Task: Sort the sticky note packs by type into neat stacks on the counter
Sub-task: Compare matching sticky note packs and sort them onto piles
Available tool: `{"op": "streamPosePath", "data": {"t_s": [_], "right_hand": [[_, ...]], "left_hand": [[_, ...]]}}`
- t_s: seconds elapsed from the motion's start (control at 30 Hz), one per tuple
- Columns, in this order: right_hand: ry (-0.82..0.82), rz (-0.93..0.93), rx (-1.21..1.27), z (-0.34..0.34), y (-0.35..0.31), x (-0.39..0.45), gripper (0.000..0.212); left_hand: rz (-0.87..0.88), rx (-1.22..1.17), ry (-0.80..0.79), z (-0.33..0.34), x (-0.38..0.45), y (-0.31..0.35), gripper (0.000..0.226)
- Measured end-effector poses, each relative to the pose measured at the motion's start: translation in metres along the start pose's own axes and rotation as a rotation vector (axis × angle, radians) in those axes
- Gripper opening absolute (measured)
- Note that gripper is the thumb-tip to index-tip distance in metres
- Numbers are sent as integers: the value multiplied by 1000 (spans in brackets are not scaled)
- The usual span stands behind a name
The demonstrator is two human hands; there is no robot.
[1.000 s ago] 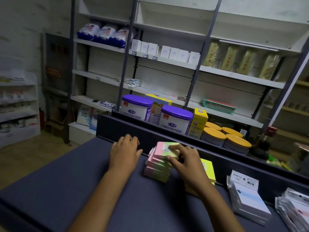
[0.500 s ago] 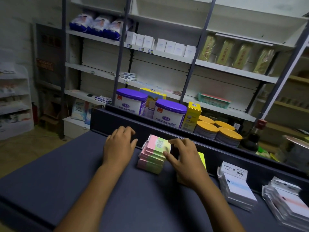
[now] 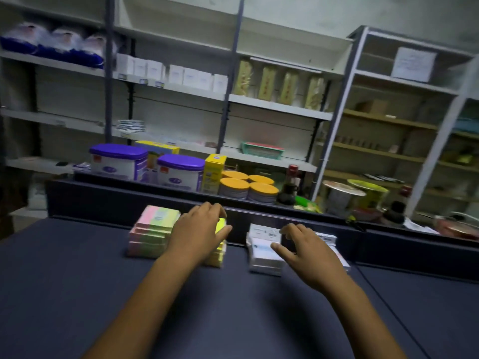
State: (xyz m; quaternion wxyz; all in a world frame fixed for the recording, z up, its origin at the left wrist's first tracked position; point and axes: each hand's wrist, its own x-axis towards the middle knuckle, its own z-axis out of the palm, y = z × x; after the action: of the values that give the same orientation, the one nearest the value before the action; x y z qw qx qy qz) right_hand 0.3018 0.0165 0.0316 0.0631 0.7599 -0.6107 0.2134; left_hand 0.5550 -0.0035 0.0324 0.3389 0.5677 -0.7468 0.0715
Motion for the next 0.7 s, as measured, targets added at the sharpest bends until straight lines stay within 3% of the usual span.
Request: {"op": "streamPosePath", "data": {"t_s": [0.7], "right_hand": [[7, 454, -152, -165, 273, -270, 49]], "left_hand": [[362, -204, -235, 98, -69, 380, 34]]}}
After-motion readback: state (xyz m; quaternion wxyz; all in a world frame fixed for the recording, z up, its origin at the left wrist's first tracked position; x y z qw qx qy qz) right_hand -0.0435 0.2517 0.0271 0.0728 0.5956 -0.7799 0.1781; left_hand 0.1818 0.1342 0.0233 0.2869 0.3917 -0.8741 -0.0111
